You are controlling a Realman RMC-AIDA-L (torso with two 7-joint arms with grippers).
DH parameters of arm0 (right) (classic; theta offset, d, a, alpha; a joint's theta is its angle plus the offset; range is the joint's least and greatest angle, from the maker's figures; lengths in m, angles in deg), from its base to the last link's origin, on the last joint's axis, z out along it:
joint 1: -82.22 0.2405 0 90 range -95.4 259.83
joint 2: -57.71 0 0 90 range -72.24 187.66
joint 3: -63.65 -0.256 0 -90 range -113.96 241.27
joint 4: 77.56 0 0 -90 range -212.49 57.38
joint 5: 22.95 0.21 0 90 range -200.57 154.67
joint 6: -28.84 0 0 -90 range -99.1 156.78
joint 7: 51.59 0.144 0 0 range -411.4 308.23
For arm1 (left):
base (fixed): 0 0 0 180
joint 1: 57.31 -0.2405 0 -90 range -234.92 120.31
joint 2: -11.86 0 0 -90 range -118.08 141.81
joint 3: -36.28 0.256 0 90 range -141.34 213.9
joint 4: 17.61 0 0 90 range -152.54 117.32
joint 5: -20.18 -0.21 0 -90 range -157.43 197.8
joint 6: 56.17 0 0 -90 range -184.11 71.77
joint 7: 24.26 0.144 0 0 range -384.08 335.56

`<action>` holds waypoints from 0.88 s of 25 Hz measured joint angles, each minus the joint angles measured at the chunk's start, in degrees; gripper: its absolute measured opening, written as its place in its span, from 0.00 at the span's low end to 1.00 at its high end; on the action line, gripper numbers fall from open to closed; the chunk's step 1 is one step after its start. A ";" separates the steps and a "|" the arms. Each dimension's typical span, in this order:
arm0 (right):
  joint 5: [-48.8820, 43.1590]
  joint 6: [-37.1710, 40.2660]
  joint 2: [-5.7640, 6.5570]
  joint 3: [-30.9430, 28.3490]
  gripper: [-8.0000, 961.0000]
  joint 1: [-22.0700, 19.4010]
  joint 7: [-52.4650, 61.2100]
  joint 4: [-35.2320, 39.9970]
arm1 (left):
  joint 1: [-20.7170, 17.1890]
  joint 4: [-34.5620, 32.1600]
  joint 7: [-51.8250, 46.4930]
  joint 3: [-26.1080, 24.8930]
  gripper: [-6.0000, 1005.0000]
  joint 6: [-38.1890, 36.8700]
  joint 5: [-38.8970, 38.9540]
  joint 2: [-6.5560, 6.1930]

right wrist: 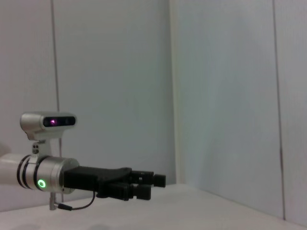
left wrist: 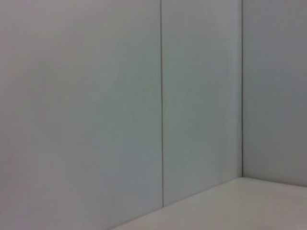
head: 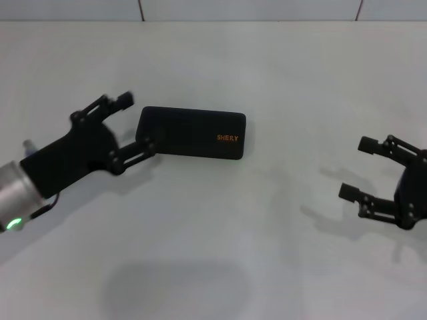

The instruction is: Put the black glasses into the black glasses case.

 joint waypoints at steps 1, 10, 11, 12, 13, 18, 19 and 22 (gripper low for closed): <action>-0.01 0.50 0.00 0.00 0.89 -0.19 -0.42 0.01 | -0.60 0.07 0.05 0.00 0.80 -0.42 -0.06 -0.30; -1.06 2.12 -0.56 0.43 0.89 -2.27 -6.28 -2.35 | -5.37 1.31 0.57 -0.08 0.81 -2.47 -3.69 -1.90; -1.07 1.79 -0.60 0.37 0.89 -2.26 -7.17 -3.35 | -5.54 1.73 0.68 -0.09 0.81 -2.39 -4.34 -1.90; -1.11 1.43 -0.64 0.31 0.89 -2.20 -8.15 -4.48 | -5.59 2.35 0.78 -0.09 0.81 -2.21 -4.95 -1.89; -1.11 0.92 -0.66 0.21 0.89 -2.08 -9.13 -5.64 | -5.61 3.03 0.86 -0.09 0.81 -2.07 -5.49 -1.87; -1.11 -1.93 -0.78 0.42 0.89 -1.83 -11.69 -8.33 | -5.69 4.98 2.46 -0.09 0.81 -1.90 -6.00 -1.62; -1.11 -2.48 -0.83 0.44 0.89 -1.78 -11.87 -8.56 | -5.71 5.11 2.88 -0.09 0.81 -1.88 -6.02 -1.54; -1.04 -3.48 -0.92 0.44 0.89 -1.69 -11.96 -8.79 | -5.53 5.19 2.90 -0.09 0.81 -1.87 -6.03 -1.50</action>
